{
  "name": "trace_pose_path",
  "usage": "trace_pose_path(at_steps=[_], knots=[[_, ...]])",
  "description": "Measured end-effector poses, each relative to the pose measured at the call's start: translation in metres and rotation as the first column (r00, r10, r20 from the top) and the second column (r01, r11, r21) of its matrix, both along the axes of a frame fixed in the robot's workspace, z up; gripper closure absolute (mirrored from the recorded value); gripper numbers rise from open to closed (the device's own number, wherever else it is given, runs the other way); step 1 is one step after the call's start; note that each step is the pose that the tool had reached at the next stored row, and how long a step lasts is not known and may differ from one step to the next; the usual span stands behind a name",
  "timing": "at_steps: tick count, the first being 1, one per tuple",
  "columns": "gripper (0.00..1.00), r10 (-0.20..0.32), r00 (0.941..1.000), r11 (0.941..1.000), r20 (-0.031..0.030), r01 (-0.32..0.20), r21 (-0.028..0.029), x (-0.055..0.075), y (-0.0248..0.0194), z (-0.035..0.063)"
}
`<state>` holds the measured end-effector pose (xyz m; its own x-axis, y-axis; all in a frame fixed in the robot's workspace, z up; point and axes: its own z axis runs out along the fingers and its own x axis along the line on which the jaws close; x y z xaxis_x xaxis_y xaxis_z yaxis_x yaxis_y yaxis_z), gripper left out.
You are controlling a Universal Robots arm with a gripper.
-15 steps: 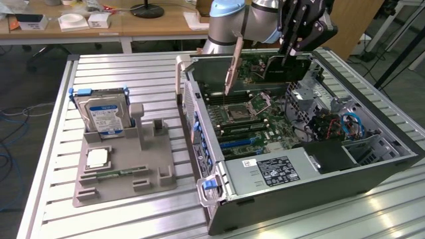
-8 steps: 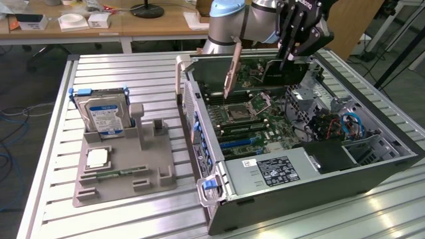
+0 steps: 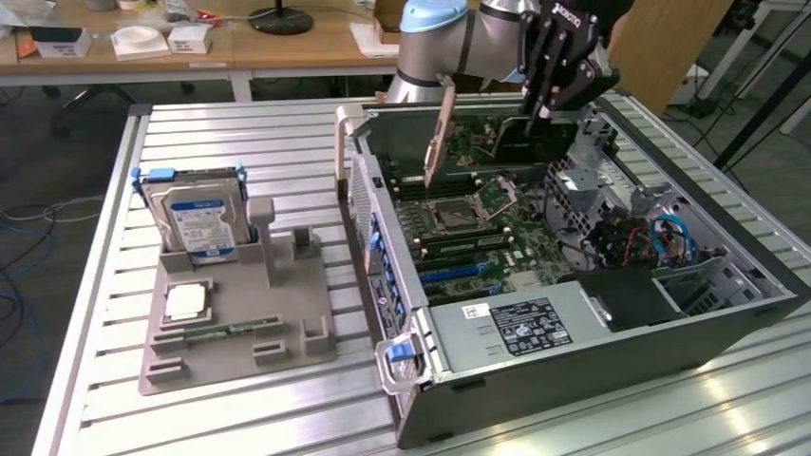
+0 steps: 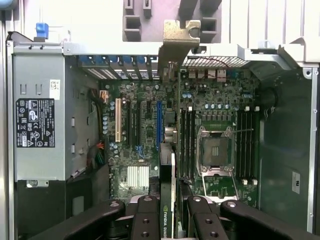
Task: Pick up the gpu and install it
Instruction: 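Insert the gpu into the slot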
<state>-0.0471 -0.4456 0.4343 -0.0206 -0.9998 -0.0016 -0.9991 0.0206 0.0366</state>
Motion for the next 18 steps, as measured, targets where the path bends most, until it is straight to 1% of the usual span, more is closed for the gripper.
trace_pose_path(at_steps=[18], knots=[[0.74, 0.004, 1.0000, 1.0000, -0.0001, -0.004, -0.0001, 0.006, 0.0000, -0.0327]])
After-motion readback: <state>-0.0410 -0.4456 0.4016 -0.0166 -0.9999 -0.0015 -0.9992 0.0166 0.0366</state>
